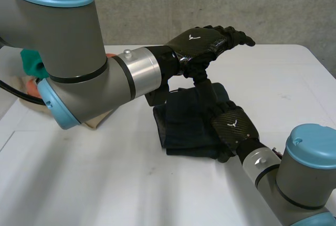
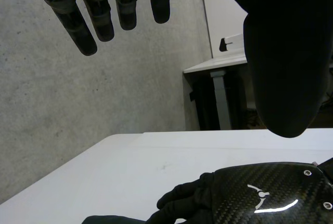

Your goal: Fold the laundry.

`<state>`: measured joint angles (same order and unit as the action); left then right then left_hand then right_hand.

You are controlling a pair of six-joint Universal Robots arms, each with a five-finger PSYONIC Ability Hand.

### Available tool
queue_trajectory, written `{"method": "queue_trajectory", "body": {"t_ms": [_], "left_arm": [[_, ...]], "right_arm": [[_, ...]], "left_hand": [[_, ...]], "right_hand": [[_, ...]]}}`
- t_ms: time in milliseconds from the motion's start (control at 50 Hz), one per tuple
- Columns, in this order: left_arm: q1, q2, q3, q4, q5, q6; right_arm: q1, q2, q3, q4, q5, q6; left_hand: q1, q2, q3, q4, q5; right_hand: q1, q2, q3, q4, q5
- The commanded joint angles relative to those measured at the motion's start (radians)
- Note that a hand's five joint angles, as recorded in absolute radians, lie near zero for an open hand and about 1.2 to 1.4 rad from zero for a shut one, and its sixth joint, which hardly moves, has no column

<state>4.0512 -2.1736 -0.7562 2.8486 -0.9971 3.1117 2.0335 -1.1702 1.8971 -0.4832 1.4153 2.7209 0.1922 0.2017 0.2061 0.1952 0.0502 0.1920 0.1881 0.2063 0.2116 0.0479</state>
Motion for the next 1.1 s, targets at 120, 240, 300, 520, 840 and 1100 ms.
{"method": "queue_trajectory", "body": {"t_ms": [120, 240, 300, 520, 840, 1100], "left_arm": [[0.003, 0.012, 0.009, -0.061, 0.003, 0.01], [-0.002, 0.015, 0.009, -0.075, -0.003, 0.024], [-0.002, 0.017, 0.008, -0.075, -0.003, 0.027], [0.003, 0.014, 0.008, -0.075, -0.005, 0.027], [0.002, 0.026, 0.008, -0.075, -0.005, 0.028], [0.006, 0.018, 0.008, -0.072, -0.005, 0.028]], "right_arm": [[-0.121, 0.007, -0.092, 0.141, 0.073, 0.448], [-0.142, 0.081, -0.125, 0.192, 0.019, 0.528], [-0.148, 0.099, -0.135, 0.189, -0.002, 0.533], [-0.133, 0.185, -0.185, 0.124, -0.036, 0.553], [-0.202, 0.329, -0.519, -0.087, 0.05, 0.626], [-0.409, 0.811, -1.424, 0.25, 0.252, 0.612]], "left_hand": [[-0.018, -0.027, -0.032, -0.021, -0.05], [-0.018, -0.027, -0.032, -0.021, -0.05], [-0.018, -0.027, -0.032, -0.021, -0.05], [-0.018, -0.027, -0.032, -0.021, -0.05], [-0.018, -0.027, -0.032, -0.021, -0.05], [-0.018, -0.027, -0.032, -0.021, -0.05]], "right_hand": [[-0.017, -0.014, -0.032, -0.037, -0.048], [-0.017, -0.014, -0.032, -0.037, -0.048], [-0.017, -0.014, -0.032, -0.037, -0.048], [0.108, 0.112, 0.094, 0.088, 0.077], [1.204, 1.208, 1.19, 1.185, 1.174], [1.204, 1.208, 1.19, 1.185, 1.174]]}}
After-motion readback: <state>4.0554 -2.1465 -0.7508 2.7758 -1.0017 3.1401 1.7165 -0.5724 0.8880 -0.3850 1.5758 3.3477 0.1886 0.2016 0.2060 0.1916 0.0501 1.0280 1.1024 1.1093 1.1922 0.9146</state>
